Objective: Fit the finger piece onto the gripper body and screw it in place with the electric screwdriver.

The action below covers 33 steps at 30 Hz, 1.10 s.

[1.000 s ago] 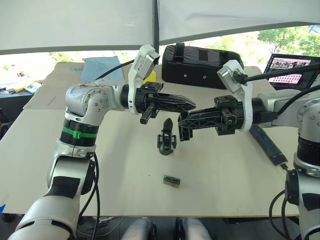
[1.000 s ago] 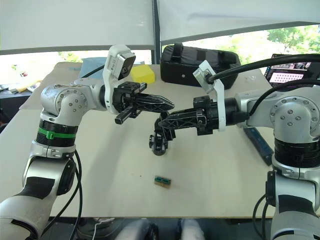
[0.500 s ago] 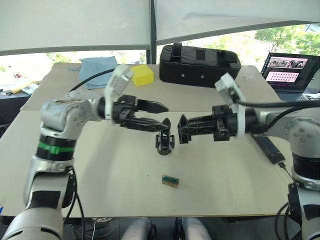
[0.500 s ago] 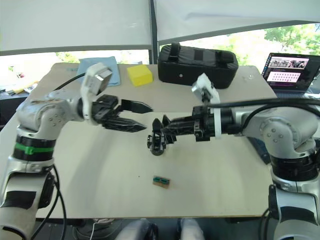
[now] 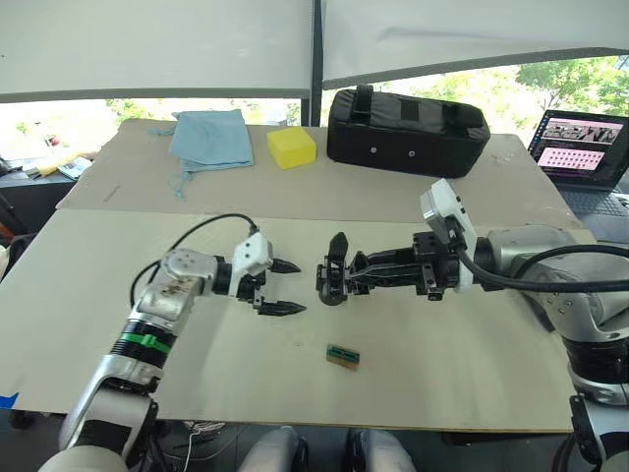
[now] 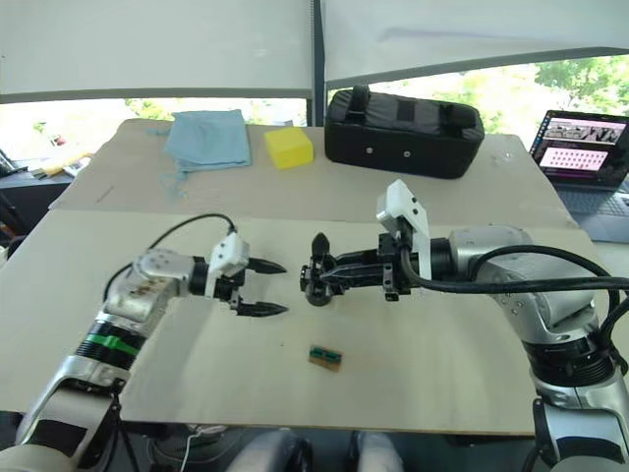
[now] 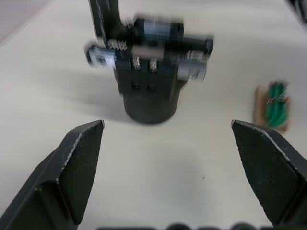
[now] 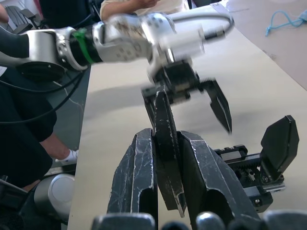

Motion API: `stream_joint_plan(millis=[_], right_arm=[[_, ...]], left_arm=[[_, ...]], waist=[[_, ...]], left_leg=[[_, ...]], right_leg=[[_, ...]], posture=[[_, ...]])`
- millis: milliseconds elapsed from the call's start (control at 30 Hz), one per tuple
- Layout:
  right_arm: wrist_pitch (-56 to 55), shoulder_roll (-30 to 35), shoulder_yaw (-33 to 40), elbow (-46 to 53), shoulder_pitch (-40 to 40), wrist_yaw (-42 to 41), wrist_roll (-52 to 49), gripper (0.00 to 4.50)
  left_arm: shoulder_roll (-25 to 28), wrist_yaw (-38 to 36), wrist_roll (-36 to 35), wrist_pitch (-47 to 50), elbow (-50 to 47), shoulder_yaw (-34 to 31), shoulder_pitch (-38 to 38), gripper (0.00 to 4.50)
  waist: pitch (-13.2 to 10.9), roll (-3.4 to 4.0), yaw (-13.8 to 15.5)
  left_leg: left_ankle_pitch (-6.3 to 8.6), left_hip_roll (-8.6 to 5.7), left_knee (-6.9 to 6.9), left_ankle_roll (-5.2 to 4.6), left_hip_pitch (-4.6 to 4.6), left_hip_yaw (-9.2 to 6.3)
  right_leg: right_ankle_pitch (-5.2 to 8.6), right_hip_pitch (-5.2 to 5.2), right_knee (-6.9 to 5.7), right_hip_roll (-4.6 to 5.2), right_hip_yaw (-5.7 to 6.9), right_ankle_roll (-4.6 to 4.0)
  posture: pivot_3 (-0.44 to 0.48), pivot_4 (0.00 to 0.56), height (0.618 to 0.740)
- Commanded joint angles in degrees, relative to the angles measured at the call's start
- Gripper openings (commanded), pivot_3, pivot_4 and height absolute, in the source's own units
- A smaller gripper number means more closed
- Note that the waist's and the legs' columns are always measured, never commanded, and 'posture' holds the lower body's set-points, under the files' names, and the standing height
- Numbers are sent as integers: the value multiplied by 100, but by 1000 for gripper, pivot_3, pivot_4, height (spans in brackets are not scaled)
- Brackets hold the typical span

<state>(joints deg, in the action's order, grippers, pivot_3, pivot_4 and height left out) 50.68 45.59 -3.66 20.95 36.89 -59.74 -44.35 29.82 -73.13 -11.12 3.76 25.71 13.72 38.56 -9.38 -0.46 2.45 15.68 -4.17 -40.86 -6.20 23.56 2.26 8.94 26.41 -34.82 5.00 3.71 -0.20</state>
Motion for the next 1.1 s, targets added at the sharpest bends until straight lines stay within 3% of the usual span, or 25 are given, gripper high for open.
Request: stream_joint_plan(millis=[33, 167, 300, 433, 533, 600, 633, 833, 1100], right_arm=[[-237, 53, 116, 277, -71, -125, 15, 323], [-280, 9, 179, 306, -129, -32, 59, 323], [-267, -31, 216, 367, -247, 72, 45, 323], [-462, -45, 154, 382, -420, 46, 181, 323], [-620, -151, 128, 297, -476, 103, 293, 323], [-696, -214, 118, 269, -489, 115, 352, 323], [-772, -222, 102, 248, -486, 69, 400, 323], [-1359, -230, 35, 158, -643, -303, 693, 323], [-2081, -734, -283, -271, -706, -503, 1108, 323]], left_arm=[[-277, 168, 276, -684, 626, 27, 309, 4500], [-656, -83, 169, -759, 1068, -35, 463, 4500], [-1161, 399, 305, -952, 1682, -152, 708, 4500], [-1355, 310, 372, -1190, 1876, -128, 732, 4500], [-1434, 171, 347, -1304, 1811, -126, 696, 3745], [-1442, 11, 329, -1311, 1729, -111, 639, 2676], [-1444, -48, 351, -1337, 1715, -87, 611, 2395], [-1510, -140, 464, -1566, 1755, -29, 520, 2350], [-1604, -93, 582, -1742, 2056, -54, 695, 2350]], waist=[[0, 0, -9], [1, -1, -3], [1, -2, 11], [3, -4, -5], [3, -4, -13], [3, -4, -14], [3, -4, -14], [3, -4, 1], [3, -4, 2]], left_leg=[[0, 0, 0, 0, 2, 0], [2, 0, -7, -5, 22, 0], [5, 0, -13, -12, 24, 0], [9, 0, -16, -18, 25, 0], [9, 0, -17, -18, 26, 2], [9, 0, -17, -18, 25, 2], [9, 0, -17, -18, 25, 2], [10, 0, -17, -20, 25, 1], [11, 0, -27, -23, 25, 2]], right_leg=[[0, 1, 0, 0, 0, 0], [0, 19, -7, 6, 1, 0], [-2, 19, -6, 6, 2, 3], [-4, 18, -5, 6, 3, 6], [-4, 18, -5, 6, 3, 7], [-4, 19, -6, 6, 3, 7], [-4, 19, -6, 6, 3, 6], [-4, 18, -5, 5, 3, 7], [-5, 15, -7, 5, 5, 8]], posture=[[0, 150, 739], [0, 150, 739], [0, 150, 739], [0, 150, 739], [0, 150, 739], [0, 150, 739], [0, 150, 739], [0, 150, 739], [0, 150, 739]])
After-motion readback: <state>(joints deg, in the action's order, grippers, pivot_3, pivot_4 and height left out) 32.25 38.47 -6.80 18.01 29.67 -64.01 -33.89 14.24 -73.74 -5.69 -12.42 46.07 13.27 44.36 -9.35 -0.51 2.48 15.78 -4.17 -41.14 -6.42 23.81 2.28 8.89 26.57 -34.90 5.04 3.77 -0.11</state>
